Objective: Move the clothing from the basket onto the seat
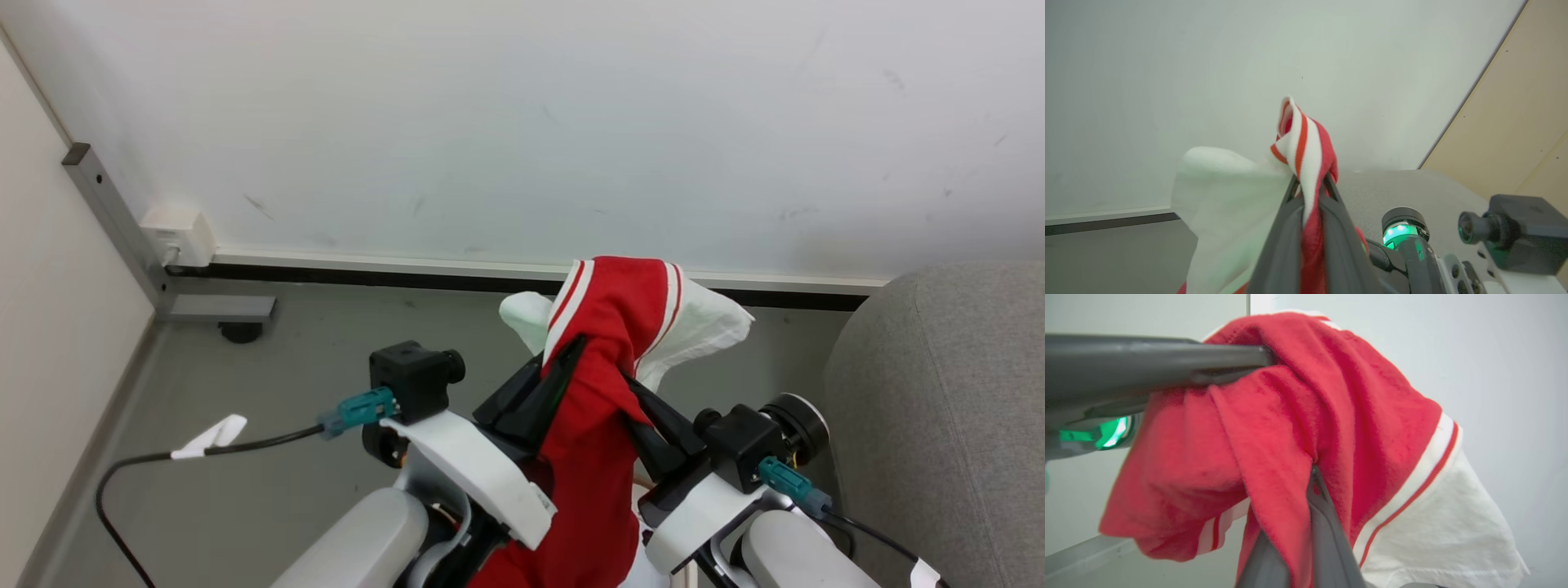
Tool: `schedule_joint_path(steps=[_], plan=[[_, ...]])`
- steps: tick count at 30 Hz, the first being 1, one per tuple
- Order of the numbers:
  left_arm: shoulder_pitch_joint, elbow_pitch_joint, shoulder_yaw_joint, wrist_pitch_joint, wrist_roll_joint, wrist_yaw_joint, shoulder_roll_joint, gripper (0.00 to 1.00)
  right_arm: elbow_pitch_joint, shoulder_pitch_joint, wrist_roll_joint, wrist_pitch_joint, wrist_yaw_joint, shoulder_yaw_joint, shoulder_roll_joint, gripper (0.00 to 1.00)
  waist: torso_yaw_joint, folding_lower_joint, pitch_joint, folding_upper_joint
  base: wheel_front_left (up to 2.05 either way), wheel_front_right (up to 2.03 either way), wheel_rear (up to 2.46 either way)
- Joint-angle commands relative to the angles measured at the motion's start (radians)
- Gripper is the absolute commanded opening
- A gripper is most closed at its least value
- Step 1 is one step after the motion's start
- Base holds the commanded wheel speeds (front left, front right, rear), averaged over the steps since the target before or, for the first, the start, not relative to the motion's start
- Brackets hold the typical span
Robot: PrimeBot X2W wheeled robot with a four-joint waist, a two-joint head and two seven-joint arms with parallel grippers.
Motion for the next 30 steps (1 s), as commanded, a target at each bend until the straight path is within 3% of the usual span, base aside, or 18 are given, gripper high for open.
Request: schedule_joint_path(steps=[1,2,3,4,11,20,30], plan=[[0.015,0.004,0.008,-0.01,-0.004,0.007,0.009,0.2,-0.007,-0.008,0.01,0.0,-0.002,-0.004,-0.003,0.0,-0.002,-0.0001,0.0,-0.0001,0.0,0.0,0.0],[0.017,0.008,0.009,-0.016,-0.001,0.006,0.013,0.47,-0.01,-0.005,0.013,0.0,-0.002,-0.008,-0.003,0.0,-0.003,-0.0001,-0.001,-0.0001,0.0,0.0,0.0],[0.019,0.012,0.011,-0.02,0.0,0.006,0.016,0.91,-0.011,-0.001,0.015,0.0,-0.002,-0.01,-0.003,0.0,-0.003,-0.0001,-0.001,-0.0001,0.0,0.0,0.0],[0.02,0.017,0.012,-0.025,0.002,0.008,0.018,1.0,-0.013,0.002,0.017,0.0,-0.002,-0.012,-0.003,0.0,-0.004,-0.0001,-0.002,-0.0001,0.0,0.0,0.0],[0.024,0.06,0.006,-0.078,0.059,0.008,0.048,1.0,-0.027,0.009,0.002,0.0,-0.002,-0.06,-0.003,0.0,-0.007,-0.0001,-0.006,-0.0001,0.0,0.0,0.0],[0.048,0.15,-0.043,-0.169,0.172,-0.037,0.107,1.0,-0.031,-0.001,-0.022,0.0,-0.002,-0.139,-0.003,0.0,-0.025,-0.0001,-0.002,-0.0001,0.0,0.0,0.0],[0.059,0.218,-0.034,-0.191,0.205,-0.079,0.087,1.0,-0.037,-0.012,-0.012,0.0,-0.002,-0.175,-0.003,0.0,-0.054,-0.0001,0.01,-0.0001,0.0,0.0,0.0]])
